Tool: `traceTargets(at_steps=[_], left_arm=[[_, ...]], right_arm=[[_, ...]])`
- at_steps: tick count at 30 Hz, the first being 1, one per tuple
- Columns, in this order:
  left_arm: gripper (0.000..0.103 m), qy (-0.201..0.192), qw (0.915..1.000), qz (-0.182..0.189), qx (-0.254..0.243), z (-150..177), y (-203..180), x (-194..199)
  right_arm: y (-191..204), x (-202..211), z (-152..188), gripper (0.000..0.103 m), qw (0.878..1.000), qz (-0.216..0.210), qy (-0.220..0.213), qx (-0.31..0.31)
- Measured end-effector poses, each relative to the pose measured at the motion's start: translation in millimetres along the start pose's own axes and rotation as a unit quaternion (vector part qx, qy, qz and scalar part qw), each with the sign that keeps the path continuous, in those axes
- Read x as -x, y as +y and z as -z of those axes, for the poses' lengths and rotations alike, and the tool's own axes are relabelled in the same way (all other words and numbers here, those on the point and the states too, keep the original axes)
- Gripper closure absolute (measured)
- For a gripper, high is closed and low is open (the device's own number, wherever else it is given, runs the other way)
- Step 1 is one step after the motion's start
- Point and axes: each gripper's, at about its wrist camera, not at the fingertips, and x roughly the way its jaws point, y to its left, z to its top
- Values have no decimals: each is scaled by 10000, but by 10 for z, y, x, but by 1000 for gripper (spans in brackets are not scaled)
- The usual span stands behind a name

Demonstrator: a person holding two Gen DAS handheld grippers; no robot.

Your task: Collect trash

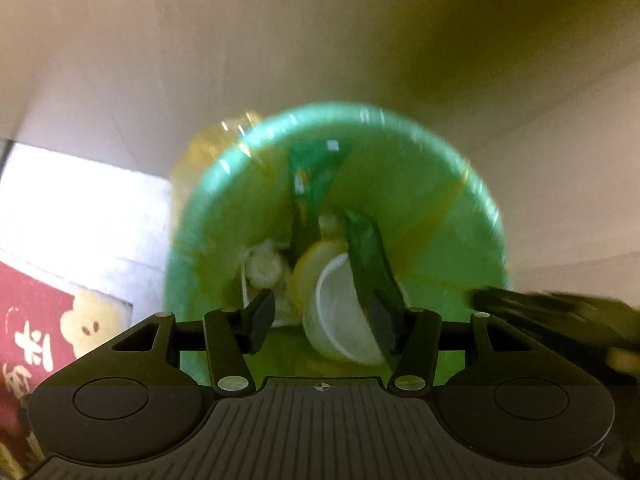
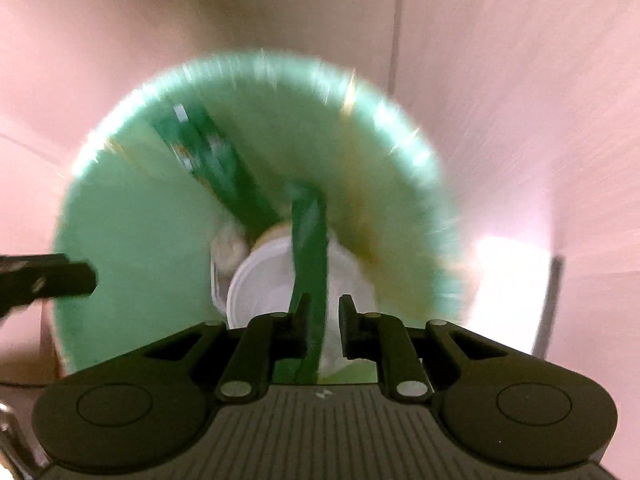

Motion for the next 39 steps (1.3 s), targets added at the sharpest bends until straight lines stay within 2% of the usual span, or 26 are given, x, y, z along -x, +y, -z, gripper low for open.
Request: traceTargets(at_steps=[3, 6, 9, 11, 15, 19, 21, 22, 24, 26, 27, 29, 31, 35, 39], left_arm=[[46, -484, 9988, 6, 50, -62, 24, 334], [46, -1107, 9939, 11, -31, -110, -50, 832], [46, -1817, 9832, 87, -125, -62, -241, 1379], [46, -2244, 9740, 199, -243, -2, -424, 1729], [46, -2896, 9538, 437, -663, 117, -869, 2267], [46, -3454, 9298, 806, -978, 235, -1282, 2648], [46, -3682, 9172, 958, -1184, 295, -1502, 2792], [46, -3805, 9098, 997, -1328, 322, -1612, 2876], [46, -4049, 8960, 925, -1573, 404, -1832, 2986], [46, -4239, 8825, 848, -1850, 466, -2005, 3078], [46, -4272, 8787, 849, -1953, 490, -2063, 3096], [57, -4253, 8774, 841, -2056, 537, -2166, 3101], [87, -4241, 8757, 799, -2164, 620, -2233, 3055], [87, -4463, 8594, 429, -2457, 904, -2336, 2922], [87, -4540, 8591, 133, -2359, 1032, -2368, 2789]], right_arm=[[-123, 609, 108, 90, 9957, 412, -824, 77], [-299, 1239, 212, 90, 9811, 1064, -1616, 110], [-509, 1793, 331, 89, 9600, 1642, -2268, -71], [-638, 2152, 392, 89, 9489, 1723, -2626, -288], [-815, 2778, 436, 82, 9338, 1563, -3169, -554], [-854, 3191, 433, 77, 9223, 1096, -3636, -715], [-823, 3318, 398, 61, 9149, 802, -3889, -731], [-796, 3415, 394, 56, 9100, 683, -4023, -729], [-671, 3570, 407, 42, 8994, 582, -4281, -668], [-528, 3637, 384, 37, 8893, 673, -4495, -498], [-462, 3684, 412, 35, 8863, 764, -4552, -386], [-324, 3688, 461, 35, 8831, 914, -4596, -233], [-287, 3701, 509, 34, 8835, 822, -4608, -196], [-257, 3633, 536, 32, 8903, 557, -4514, -233], [-227, 3570, 577, 32, 8970, 400, -4389, -338]])
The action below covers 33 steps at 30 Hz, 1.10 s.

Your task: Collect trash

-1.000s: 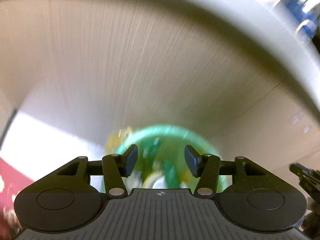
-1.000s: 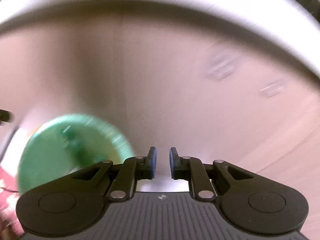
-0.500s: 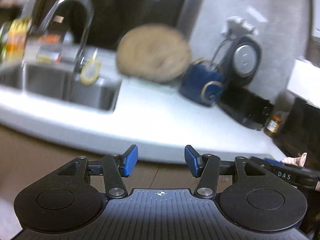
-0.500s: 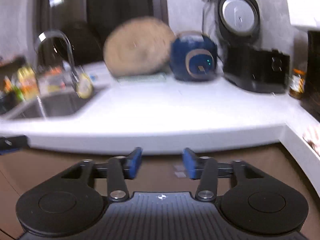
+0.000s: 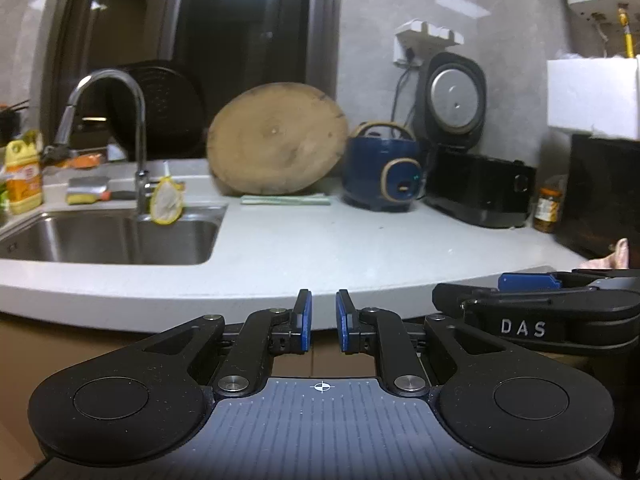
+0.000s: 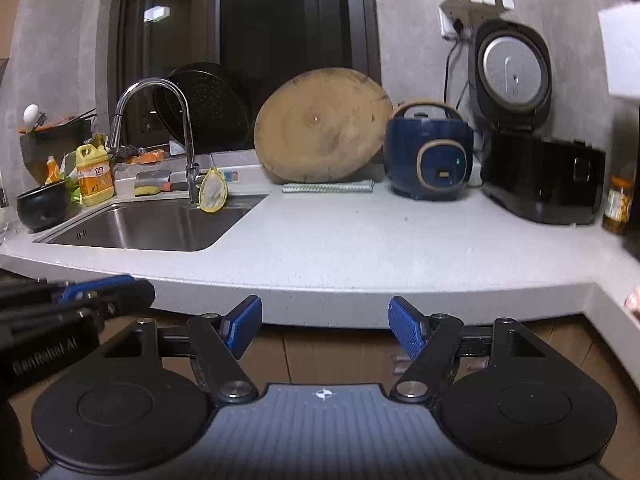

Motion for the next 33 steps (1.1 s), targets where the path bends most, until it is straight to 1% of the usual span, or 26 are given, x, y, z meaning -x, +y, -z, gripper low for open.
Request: traceTargets(at_steps=[3, 5, 8, 14, 21, 33], left_arm=[[87, 47, 9996, -227, -136, 50, -86, -35], [87, 134, 9994, -290, -106, 66, -123, -65], [87, 194, 9996, -187, 39, 71, -123, -99], [87, 240, 9993, -248, 120, 109, -105, -98], [87, 300, 9992, -204, 187, 106, -82, -115], [87, 318, 9993, -157, 125, 104, -56, -100]], right_arm=[[-13, -23, 63, 32, 9999, -56, 50, -84], [-3, -33, 102, 32, 9999, -65, 81, -118], [3, -39, 161, 32, 9998, -38, 96, -157], [-28, -51, 222, 32, 9997, 7, 142, -178], [-60, -42, 252, 32, 9996, 56, 209, -196], [-28, -18, 233, 32, 9997, 45, 186, -147]])
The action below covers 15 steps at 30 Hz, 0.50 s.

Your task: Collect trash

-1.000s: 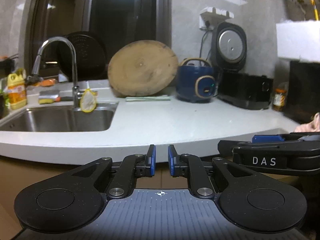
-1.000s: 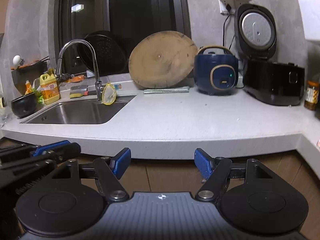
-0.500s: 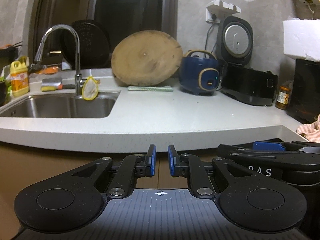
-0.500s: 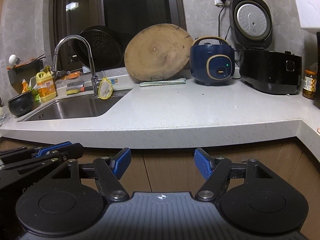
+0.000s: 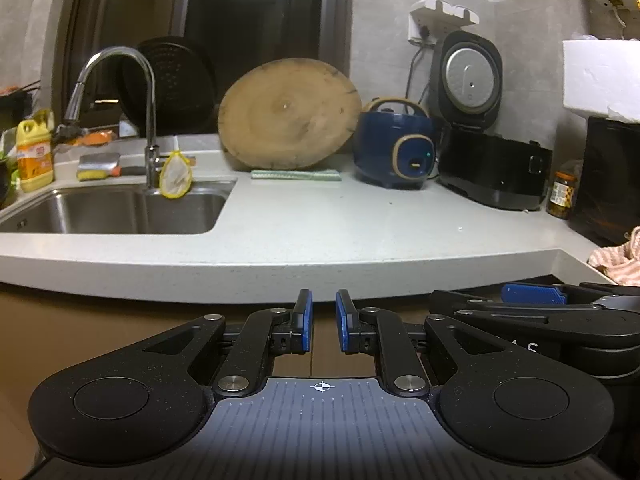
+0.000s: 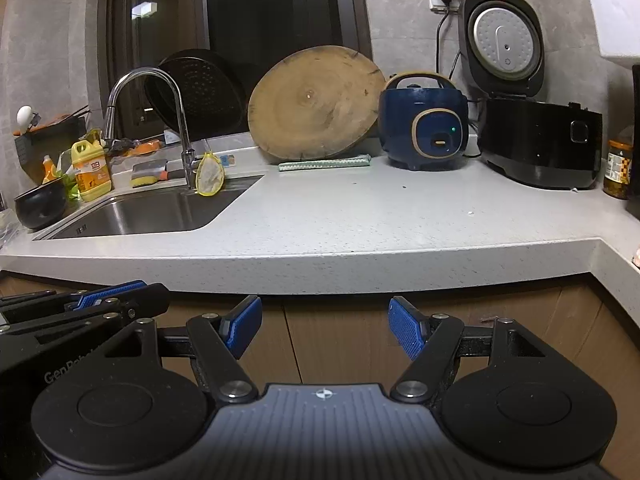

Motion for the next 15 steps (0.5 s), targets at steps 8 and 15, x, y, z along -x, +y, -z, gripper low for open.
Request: traceTargets(at_steps=[8, 15], left_arm=[[87, -5, 10000, 16, -19, 9, -8, 14], [87, 5, 10000, 20, -24, 17, -5, 19]], right_arm=[[4, 3, 2, 32, 10000, -27, 6, 37], [3, 12, 4, 32, 10000, -49, 12, 51]])
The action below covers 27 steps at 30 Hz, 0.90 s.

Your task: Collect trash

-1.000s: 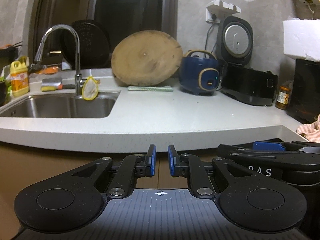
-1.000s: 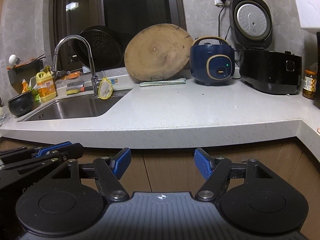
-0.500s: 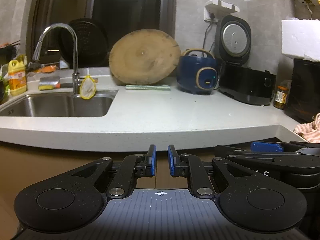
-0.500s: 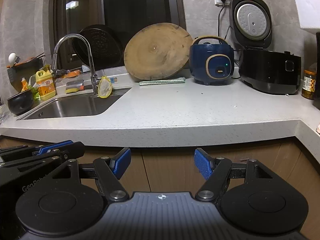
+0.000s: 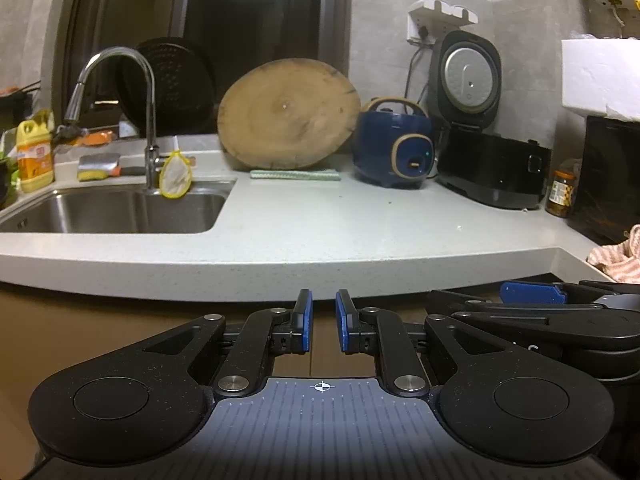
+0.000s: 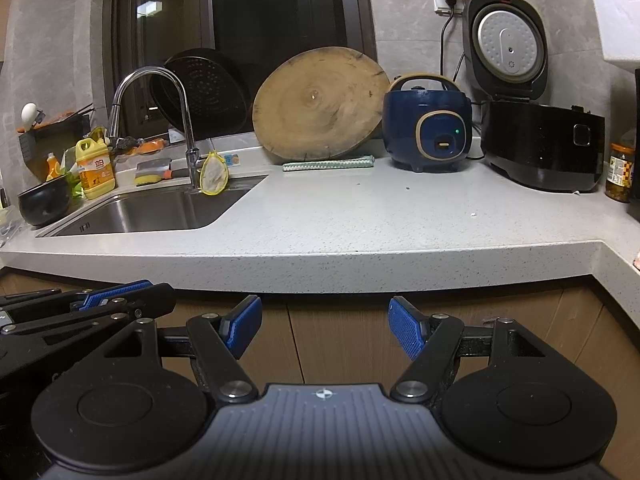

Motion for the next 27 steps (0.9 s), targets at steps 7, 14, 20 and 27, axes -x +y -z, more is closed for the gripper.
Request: traceTargets(at_steps=[7, 14, 20, 27], left_arm=[[87, 8, 10000, -2, 13, 9, -7, -2], [87, 5, 10000, 11, 7, 6, 3, -24], [87, 31, 10000, 40, -17, 10, -3, -56], [87, 87, 9999, 83, 2, -6, 27, -171]], right_arm=[[-17, -4, 6, 32, 10000, -20, 33, 6], [-26, -7, 7, 32, 10000, -13, 12, 5], [-50, -44, 7, 31, 10000, 25, 34, -44], [-38, -117, 7, 31, 9999, 54, 76, -48]])
